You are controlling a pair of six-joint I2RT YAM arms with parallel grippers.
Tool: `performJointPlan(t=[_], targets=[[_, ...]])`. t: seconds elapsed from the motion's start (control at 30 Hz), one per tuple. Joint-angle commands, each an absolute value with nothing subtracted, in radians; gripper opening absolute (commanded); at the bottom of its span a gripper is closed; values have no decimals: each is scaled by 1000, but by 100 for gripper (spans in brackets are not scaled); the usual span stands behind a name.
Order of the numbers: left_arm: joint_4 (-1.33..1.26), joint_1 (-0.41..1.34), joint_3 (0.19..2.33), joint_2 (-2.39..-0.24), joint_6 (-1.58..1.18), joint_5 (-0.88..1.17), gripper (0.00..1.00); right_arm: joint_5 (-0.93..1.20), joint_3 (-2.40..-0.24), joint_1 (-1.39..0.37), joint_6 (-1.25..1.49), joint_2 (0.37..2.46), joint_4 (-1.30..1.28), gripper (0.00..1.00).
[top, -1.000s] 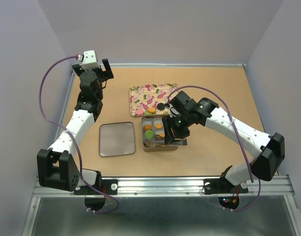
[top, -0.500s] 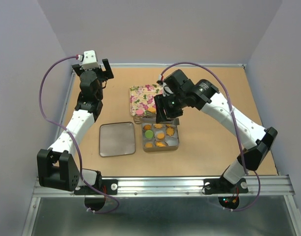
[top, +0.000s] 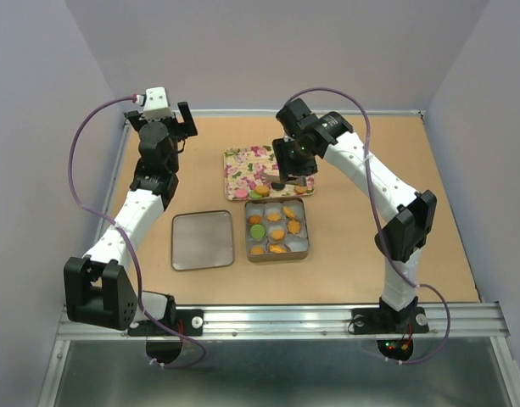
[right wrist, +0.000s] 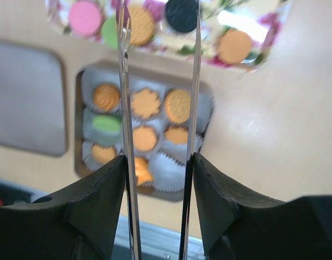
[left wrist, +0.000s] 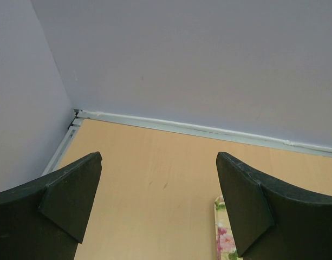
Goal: Pack the cookies
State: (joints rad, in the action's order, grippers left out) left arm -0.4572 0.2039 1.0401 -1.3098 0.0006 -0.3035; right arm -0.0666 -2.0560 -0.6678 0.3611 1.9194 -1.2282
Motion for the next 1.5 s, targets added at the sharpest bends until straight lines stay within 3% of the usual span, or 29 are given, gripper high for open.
performJointPlan(t=[0.0,1.0,1.47], targets=[[-495,209,1043,-1279,11,-310,99,-137,-2186,-634,344,1953,-1220,57],[-495,209,1043,-1287,12,-308,99,-69,-1927,-598,318,1965,-1091,55],[-495,209,1045,-1285,12,-307,99,-61,-1888,-598,316,1951,-1091,43]])
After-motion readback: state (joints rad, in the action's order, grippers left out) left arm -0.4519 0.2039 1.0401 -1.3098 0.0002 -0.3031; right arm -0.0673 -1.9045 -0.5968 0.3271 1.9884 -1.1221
